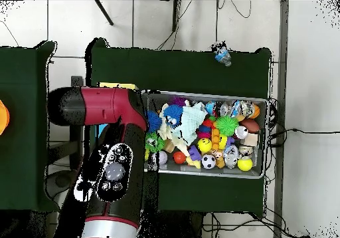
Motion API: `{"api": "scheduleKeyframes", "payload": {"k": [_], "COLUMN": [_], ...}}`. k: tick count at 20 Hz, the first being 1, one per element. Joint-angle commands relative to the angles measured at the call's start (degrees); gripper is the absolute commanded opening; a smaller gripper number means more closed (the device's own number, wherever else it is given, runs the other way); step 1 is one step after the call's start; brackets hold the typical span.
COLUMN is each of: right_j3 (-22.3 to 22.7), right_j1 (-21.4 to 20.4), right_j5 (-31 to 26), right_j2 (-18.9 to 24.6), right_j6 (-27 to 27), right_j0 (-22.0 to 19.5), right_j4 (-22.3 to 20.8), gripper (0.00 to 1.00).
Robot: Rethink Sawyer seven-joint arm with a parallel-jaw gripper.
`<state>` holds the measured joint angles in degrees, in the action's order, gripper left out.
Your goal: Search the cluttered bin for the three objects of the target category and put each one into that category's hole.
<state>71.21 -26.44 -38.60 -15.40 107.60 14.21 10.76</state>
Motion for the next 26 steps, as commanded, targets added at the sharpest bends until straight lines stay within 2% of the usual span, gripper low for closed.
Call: {"api": "scheduleKeyframes", "payload": {"k": [1,4,12,19,26], "right_j3": [1.4,-0.57,-5.79,-5.87,-1.49], "right_j1": [6.41,9.65,15.1,14.16,8.95], "right_j5": [1.25,4.58,7.11,5.31,1.15], "right_j2": [3.38,4.45,4.4,4.42,4.35], "right_j6": [9.39,7.45,6.1,4.9,6.47], "right_j0": [-3.06,-4.88,-6.33,-6.63,-4.74], "right_j4": [-0.31,-1.02,-2.16,-2.96,-1.69], "gripper": [0.0,0.0,0.0,0.0,0.0]}}
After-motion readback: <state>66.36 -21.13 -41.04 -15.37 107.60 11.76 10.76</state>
